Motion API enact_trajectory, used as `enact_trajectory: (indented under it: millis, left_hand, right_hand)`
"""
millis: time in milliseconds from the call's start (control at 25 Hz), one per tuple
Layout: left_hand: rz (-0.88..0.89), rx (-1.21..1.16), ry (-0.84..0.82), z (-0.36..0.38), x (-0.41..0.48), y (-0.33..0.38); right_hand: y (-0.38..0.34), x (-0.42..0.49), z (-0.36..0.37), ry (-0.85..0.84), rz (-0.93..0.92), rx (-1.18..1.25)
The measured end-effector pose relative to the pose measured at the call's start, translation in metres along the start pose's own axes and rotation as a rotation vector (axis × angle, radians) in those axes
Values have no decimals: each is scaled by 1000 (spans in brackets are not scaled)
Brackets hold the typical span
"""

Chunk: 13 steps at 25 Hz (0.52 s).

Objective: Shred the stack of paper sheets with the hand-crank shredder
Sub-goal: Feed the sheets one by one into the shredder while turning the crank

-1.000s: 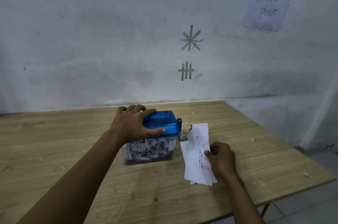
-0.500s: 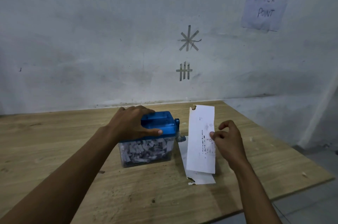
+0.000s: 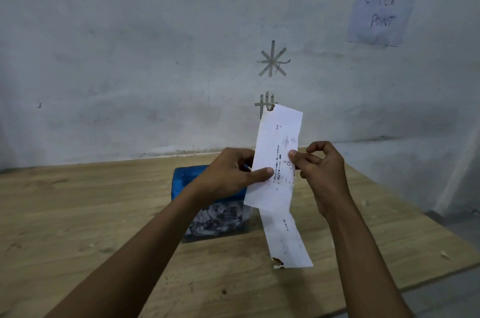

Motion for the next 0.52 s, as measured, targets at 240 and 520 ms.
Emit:
enact_trajectory:
  millis: [240, 520]
  left_hand:
    - [-56, -279, 193, -23, 1, -7]
    - [-23, -261, 444, -96, -11, -34]
  right_hand:
    - [28, -3, 10, -10, 133, 5]
    - [86, -17, 42, -216, 195, -215]
Point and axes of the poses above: each hand's wrist, its own x-axis towards the middle knuckle, its own z-axis out of the palm, y = z × x, the point moved 5 cm from there along x, towards the middle knuckle, and after that the axes turned 2 degrees about -y, right-handed, at the moved point
